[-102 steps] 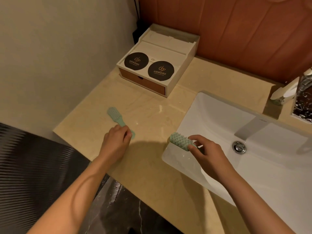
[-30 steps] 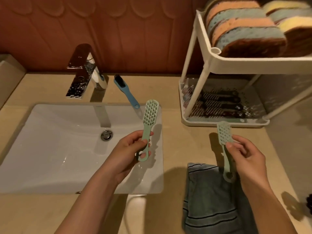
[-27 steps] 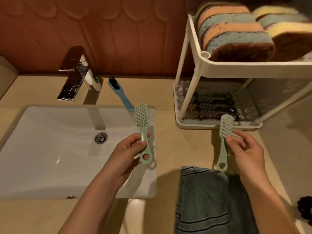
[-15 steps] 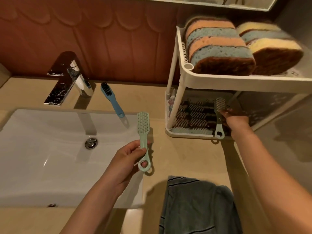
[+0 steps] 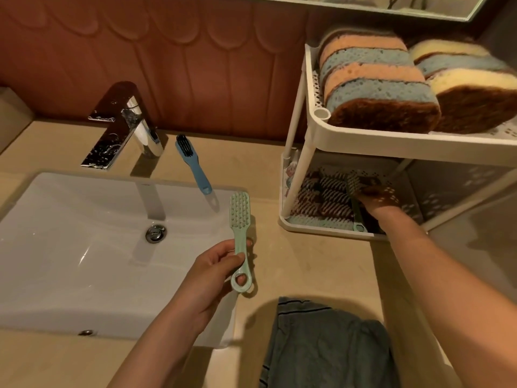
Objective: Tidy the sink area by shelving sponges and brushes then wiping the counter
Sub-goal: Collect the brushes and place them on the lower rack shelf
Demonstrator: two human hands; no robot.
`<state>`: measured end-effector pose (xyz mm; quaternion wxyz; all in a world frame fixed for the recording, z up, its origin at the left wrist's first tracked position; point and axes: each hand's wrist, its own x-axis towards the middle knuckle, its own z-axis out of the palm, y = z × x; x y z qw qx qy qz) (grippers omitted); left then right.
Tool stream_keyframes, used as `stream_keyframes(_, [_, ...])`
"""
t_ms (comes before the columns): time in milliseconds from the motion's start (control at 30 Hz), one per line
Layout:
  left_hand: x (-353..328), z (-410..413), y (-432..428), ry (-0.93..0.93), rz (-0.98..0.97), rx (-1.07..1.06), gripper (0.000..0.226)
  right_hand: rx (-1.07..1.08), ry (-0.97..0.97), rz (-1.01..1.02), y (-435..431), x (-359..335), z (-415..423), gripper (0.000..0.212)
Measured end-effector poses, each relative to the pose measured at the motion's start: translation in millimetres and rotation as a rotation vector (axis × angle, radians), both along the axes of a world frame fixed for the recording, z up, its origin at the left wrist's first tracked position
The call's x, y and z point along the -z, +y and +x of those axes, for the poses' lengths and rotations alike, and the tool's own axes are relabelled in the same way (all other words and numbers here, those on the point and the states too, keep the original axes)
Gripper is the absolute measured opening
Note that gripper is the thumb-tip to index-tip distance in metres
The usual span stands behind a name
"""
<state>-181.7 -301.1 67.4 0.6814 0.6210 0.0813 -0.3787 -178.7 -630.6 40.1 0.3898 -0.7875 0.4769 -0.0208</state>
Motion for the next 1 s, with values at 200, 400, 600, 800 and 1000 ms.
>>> stream_keyframes(200, [-5, 2, 2, -0.081, 0.018, 0.028, 0.027, 0.006, -0.183, -0.155, 16, -1, -19, 0.028])
stream_keyframes(400, [-7, 2, 3, -0.215, 0.058, 0.168, 0.024, -0.17, -0.382, 0.294, 110, -44, -56, 0.022])
stream_keyframes(600, [-8, -8, -16, -0.37, 0.084, 0.418, 0.019, -0.281, -0.487, 0.553, 166, -41, -71, 0.034])
stream_keyframes(800, [-10, 7, -42, -0.635, 0.279, 0.667, 0.016, -0.046, -0.574, 0.531, 161, -39, -82, 0.023])
stream_keyframes(1000, [-19, 30, -79, -0.735, 0.38, 0.375, 0.068, 0.118, -0.55, 0.485, 124, -37, -93, 0.043])
